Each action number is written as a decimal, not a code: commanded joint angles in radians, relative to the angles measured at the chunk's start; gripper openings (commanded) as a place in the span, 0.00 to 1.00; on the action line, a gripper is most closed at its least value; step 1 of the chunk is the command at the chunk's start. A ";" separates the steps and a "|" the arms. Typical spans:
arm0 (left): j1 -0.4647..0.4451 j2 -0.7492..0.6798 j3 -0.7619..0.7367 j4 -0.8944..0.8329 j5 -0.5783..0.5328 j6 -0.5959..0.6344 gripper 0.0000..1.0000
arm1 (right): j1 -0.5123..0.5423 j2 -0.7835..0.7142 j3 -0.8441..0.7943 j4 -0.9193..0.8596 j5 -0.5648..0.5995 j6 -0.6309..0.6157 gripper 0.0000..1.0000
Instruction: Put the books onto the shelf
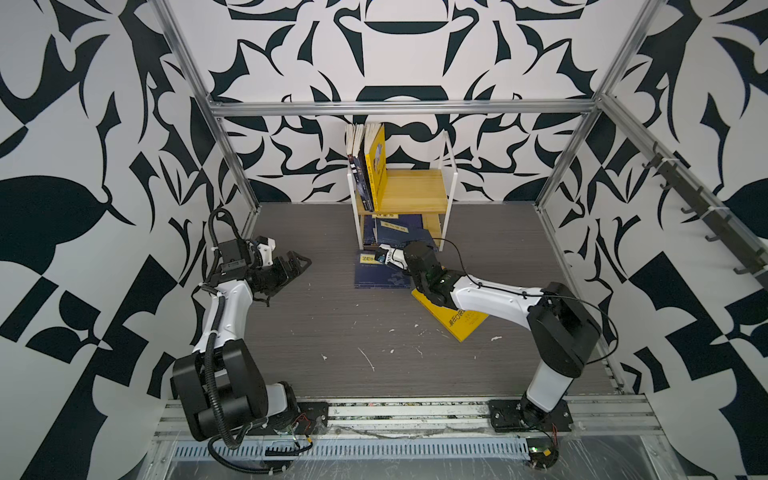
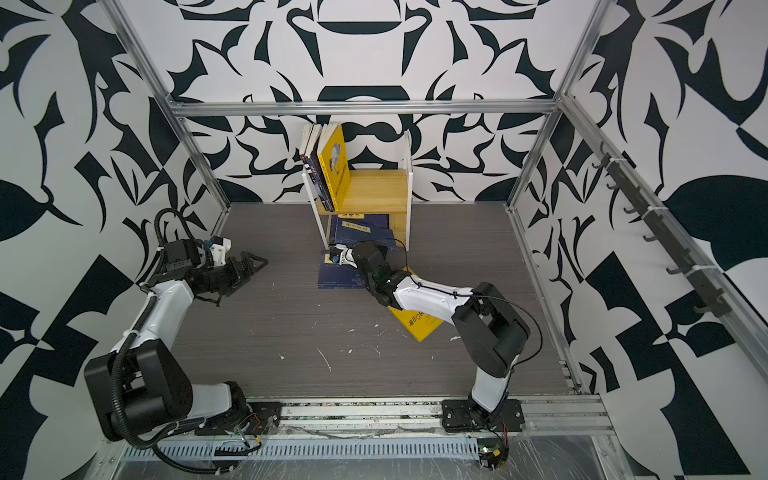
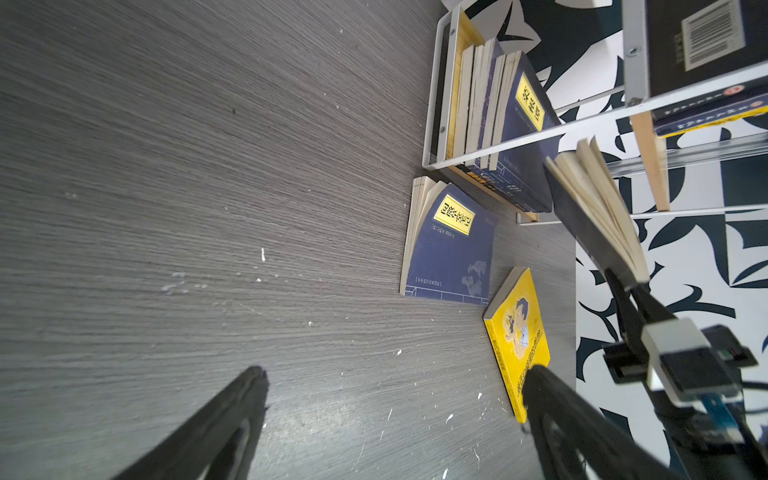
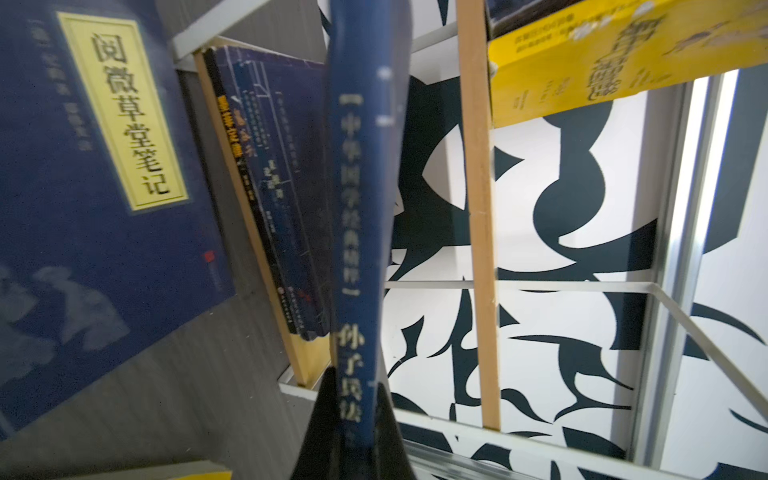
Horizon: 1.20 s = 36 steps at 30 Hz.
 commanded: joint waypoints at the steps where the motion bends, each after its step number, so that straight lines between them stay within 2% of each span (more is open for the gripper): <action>1: 0.005 -0.025 0.021 -0.031 0.024 0.015 1.00 | -0.006 -0.006 0.078 0.163 0.023 -0.069 0.00; 10: 0.006 -0.027 0.034 -0.047 0.040 0.014 1.00 | -0.041 0.113 0.102 0.201 -0.048 -0.090 0.00; 17: 0.007 -0.030 0.037 -0.052 0.044 0.016 1.00 | -0.045 0.154 0.131 0.010 -0.098 -0.007 0.00; 22: 0.007 -0.027 0.036 -0.051 0.053 0.016 1.00 | -0.058 0.171 0.161 -0.080 -0.132 0.007 0.00; 36: 0.006 -0.021 0.038 -0.055 0.054 0.019 1.00 | -0.105 0.261 0.324 -0.216 -0.172 0.012 0.00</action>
